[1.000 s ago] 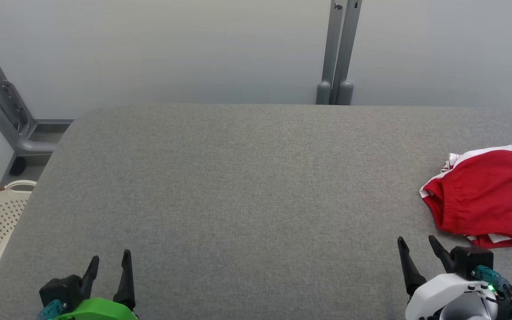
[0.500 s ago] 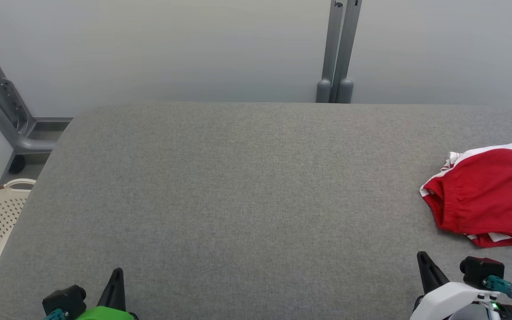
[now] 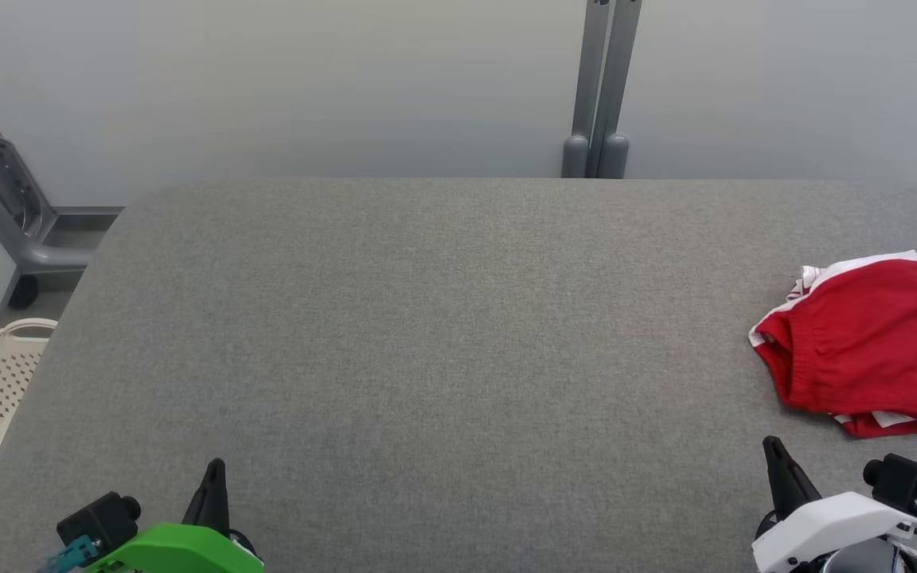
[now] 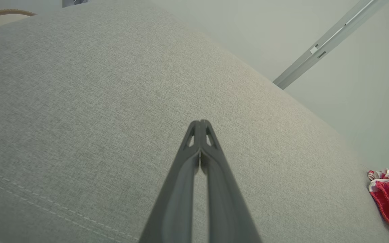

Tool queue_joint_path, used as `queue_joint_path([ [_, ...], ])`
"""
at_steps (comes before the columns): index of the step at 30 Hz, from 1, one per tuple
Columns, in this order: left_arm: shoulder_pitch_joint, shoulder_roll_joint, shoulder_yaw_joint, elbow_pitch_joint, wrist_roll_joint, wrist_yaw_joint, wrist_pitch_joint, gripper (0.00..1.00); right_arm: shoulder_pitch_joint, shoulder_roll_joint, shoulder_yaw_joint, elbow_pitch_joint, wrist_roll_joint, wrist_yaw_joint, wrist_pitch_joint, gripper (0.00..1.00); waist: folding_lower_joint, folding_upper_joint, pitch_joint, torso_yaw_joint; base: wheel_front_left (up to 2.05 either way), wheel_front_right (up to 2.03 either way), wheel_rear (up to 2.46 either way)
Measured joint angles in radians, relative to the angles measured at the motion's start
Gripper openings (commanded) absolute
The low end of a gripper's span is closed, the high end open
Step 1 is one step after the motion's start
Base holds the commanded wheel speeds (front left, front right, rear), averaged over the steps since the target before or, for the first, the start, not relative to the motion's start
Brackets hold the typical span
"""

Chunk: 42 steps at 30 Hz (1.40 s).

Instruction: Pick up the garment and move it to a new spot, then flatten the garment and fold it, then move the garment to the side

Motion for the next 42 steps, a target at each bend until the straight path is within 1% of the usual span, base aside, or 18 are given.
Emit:
queue_joint_path([
  [18, -0.038, -0.039, 0.058, -0.021, -0.183, -0.036, 0.06, 0.0, -0.007, -0.001, -0.036, -0.033, 0.274, 0.0, 0.034, 0.0, 0.0, 0.0, 0.014, -0.011, 0.0, 0.0, 0.0],
  [42, -0.078, -0.082, 0.119, -0.04, -0.38, -0.078, 0.127, 0.0, -0.018, -0.003, -0.076, -0.067, 0.566, 0.0, 0.075, 0.0, 0.0, 0.0, 0.033, -0.026, 0.0, 0.0, 0.0],
])
